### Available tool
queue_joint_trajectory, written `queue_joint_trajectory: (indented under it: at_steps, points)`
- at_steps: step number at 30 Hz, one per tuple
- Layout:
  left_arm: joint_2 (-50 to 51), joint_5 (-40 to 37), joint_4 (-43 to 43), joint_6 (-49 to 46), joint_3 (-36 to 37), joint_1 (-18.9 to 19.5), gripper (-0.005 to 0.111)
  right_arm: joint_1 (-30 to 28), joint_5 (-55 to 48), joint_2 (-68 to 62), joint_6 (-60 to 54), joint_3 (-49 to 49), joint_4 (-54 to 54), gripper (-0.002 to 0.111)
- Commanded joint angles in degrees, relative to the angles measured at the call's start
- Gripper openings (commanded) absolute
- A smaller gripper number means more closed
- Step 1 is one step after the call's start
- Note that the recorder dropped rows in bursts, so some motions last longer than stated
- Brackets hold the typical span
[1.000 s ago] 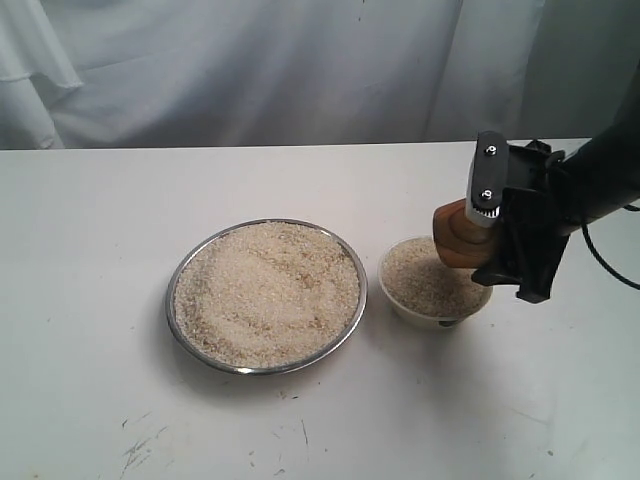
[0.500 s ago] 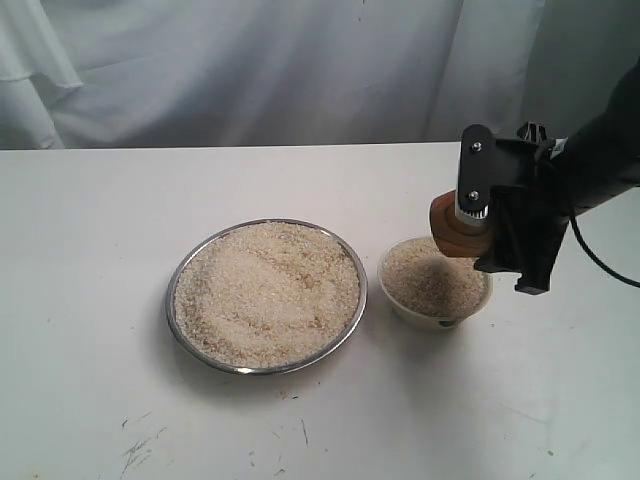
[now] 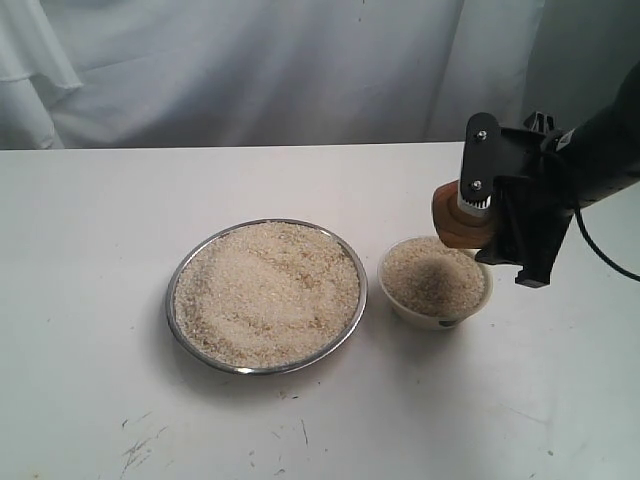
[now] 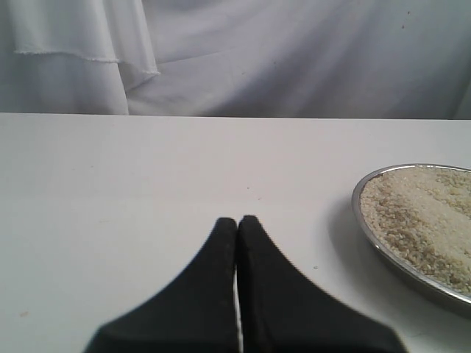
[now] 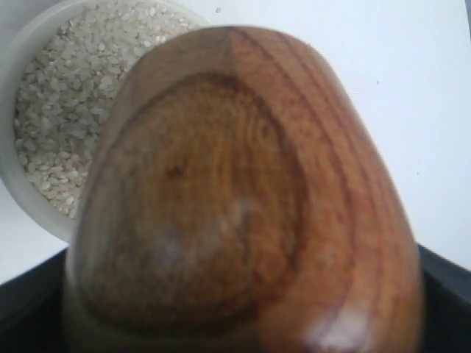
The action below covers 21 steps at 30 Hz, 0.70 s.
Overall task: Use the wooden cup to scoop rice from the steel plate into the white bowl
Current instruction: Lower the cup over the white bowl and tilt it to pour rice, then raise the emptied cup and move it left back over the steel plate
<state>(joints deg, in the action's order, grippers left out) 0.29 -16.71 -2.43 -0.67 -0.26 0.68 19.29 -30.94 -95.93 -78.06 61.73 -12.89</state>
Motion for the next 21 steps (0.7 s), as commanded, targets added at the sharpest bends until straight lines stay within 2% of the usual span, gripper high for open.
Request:
queue_joint_trajectory:
  at_steps: [1,11,16,21]
  points:
    - [-0.3,0.4,0.0,0.2,0.3,-0.1,0.000,0.4,0.7,0.6,0.5,-0.1,0.5,0.000]
    - [-0.3,0.4,0.0,0.2,0.3,-0.1,0.000,0.7,1.1,0.7,0.5,-0.1,-2.1,0.000]
    - [-0.3,0.4,0.0,0.2,0.3,-0.1,0.000,1.0,2.8,2.3,-0.3,-0.1,-7.2,0.000]
    - [-0.3,0.4,0.0,0.2,0.3,-0.1,0.000,4.5,4.7,3.2,-5.6,-0.1,-15.2,0.000]
